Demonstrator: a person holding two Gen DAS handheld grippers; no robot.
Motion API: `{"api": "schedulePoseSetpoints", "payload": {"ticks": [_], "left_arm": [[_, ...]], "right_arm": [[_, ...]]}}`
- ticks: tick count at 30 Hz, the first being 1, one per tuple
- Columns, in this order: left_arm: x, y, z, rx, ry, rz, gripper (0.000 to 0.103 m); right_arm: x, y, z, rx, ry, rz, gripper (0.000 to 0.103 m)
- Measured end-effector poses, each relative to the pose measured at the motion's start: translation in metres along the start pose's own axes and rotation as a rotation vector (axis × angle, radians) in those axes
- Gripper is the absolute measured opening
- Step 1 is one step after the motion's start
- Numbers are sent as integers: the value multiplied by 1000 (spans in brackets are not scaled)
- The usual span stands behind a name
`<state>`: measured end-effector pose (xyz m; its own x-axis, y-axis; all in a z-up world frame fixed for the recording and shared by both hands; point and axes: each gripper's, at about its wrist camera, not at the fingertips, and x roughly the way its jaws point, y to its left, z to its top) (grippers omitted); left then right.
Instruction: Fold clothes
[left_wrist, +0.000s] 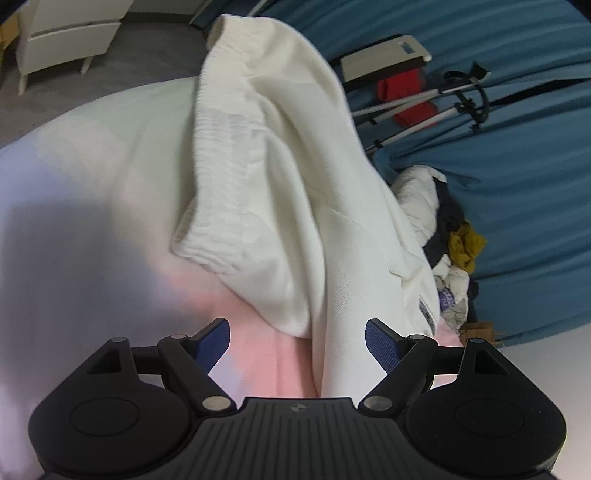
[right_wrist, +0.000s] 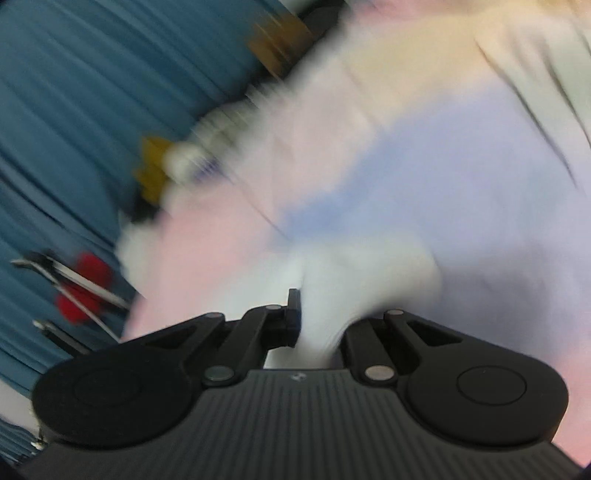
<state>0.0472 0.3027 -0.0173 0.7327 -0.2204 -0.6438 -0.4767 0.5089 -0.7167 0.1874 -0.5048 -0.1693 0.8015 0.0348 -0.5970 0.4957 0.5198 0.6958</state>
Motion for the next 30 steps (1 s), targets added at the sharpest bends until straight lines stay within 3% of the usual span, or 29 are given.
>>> {"api": "schedulePoseSetpoints", "payload": {"ticks": [4, 8, 11, 16, 18, 21, 23, 26, 30], "left_arm": [[2, 5, -3, -37, 4, 27, 82], [6, 14, -2, -103, 13, 18, 82], [11, 19, 0, -146, 17, 16, 82], [15, 30, -2, -227, 12, -10, 82], [20, 34, -2, -259, 15, -21, 82], [28, 39, -2, -306, 13, -45, 82], [35, 43, -1, -341, 9, -62, 81], [48, 46, 6, -398, -11, -73, 75], [69, 45, 20, -395, -24, -65, 58]], "right_arm": [[-14, -5, 6, 62, -39, 77, 6], [-47, 17, 10, -59, -182, 170, 6], [-40, 9, 11, -50, -178, 105, 6], [-2, -27, 13, 101, -34, -20, 6], [-13, -17, 15, 104, -72, 27, 6], [-39, 11, 18, 11, -192, 102, 6], [-41, 17, 17, -4, -217, 109, 6], [-27, 11, 14, -22, -180, 31, 6], [-9, -3, 12, 25, -125, -26, 6]]}}
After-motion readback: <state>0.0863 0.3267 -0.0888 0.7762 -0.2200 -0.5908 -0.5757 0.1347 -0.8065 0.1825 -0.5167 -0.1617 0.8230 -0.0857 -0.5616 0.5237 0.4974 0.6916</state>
